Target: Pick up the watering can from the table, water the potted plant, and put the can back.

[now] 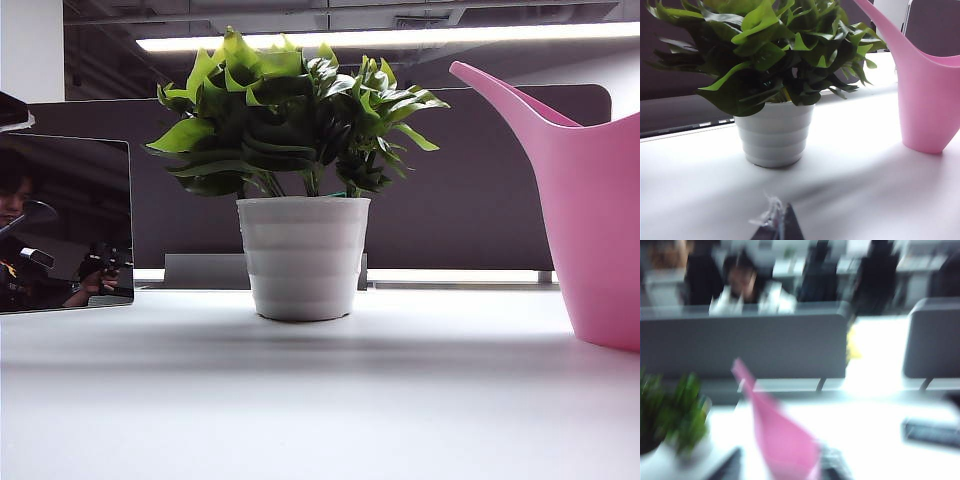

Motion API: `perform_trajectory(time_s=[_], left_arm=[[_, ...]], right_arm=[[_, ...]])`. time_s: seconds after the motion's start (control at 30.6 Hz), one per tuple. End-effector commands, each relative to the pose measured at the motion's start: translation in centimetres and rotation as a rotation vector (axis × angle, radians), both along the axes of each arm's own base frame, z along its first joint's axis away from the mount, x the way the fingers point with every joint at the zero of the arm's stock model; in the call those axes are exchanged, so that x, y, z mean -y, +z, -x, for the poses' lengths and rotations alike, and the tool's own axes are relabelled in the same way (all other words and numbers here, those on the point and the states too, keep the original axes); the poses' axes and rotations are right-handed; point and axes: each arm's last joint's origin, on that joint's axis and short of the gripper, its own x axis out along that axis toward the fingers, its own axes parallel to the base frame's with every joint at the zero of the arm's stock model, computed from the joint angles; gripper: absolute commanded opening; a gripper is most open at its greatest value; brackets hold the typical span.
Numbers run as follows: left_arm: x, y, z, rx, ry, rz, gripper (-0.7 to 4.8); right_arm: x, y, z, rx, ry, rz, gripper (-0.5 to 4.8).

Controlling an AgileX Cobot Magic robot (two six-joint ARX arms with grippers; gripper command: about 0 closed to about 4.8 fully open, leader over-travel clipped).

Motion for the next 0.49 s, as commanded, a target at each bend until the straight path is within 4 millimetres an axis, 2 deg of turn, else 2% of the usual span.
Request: perform_trajectory(time_s=[0.03, 0.13, 0.2, 0.29, 0.49], left_arm=[[0.0, 0.1, 0.0, 0.015, 0.0, 0.0, -0.05], [0.0, 0.1, 0.0, 0.015, -0.001, 0.0, -0.05], [0.0, 0.1, 0.0, 0.015, -0.001, 0.0, -0.05], [0.0, 0.1, 0.0, 0.014, -0.001, 0.0, -0.05], [0.0, 0.1, 0.0, 0.015, -0.001, 0.0, -0.05]], right_arm=[[0.0, -1.1, -2.1, -0.169, 0.046, -0.048, 2.14], [0.0, -2.4, -3.7, -0.307, 0.018, -0.149, 4.79], [-0.1, -3.4, -4.4, -0.352, 0.022, -0.215, 4.79], [-0.1, -5.4, -6.0, -0.448, 0.002, -0.226, 4.79], [0.0, -10.6, -9.5, -0.664, -0.06, -0.234, 4.79]])
